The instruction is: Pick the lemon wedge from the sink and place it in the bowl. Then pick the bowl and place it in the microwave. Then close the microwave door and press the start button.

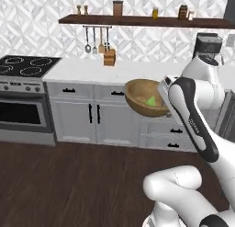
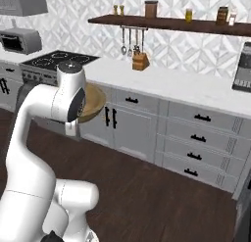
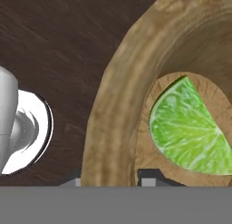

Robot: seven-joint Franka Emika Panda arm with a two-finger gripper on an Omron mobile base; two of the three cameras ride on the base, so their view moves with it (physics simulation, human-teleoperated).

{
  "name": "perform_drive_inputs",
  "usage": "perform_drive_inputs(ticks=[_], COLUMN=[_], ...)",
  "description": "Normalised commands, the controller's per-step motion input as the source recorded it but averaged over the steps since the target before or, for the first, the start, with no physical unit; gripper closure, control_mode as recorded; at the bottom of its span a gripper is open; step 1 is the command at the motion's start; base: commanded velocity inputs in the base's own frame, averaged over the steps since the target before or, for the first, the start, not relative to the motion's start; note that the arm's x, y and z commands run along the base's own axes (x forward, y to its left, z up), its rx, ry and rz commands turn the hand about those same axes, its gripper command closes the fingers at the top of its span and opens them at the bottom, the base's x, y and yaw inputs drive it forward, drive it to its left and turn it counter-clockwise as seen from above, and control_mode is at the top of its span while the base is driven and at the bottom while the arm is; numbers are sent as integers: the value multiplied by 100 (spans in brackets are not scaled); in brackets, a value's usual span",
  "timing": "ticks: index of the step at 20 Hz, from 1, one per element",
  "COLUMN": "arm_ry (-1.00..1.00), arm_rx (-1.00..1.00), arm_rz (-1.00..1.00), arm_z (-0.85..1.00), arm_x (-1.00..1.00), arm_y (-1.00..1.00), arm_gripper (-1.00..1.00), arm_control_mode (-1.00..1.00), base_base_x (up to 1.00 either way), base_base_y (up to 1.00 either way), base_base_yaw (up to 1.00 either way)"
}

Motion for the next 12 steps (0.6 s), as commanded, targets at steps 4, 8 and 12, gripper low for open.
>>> perform_drive_inputs(ticks=[4, 8, 12], arm_ry=[0, 0, 0], arm_rx=[0, 0, 0], arm_rz=[0, 0, 0], arm_z=[0, 0, 0], arm_x=[0, 0, 0], arm_y=[0, 0, 0], arm_gripper=[100, 100, 100], arm_control_mode=[100, 100, 100], base_base_x=[8, 19, 32], base_base_y=[12, 10, 7], base_base_yaw=[88, 85, 82])
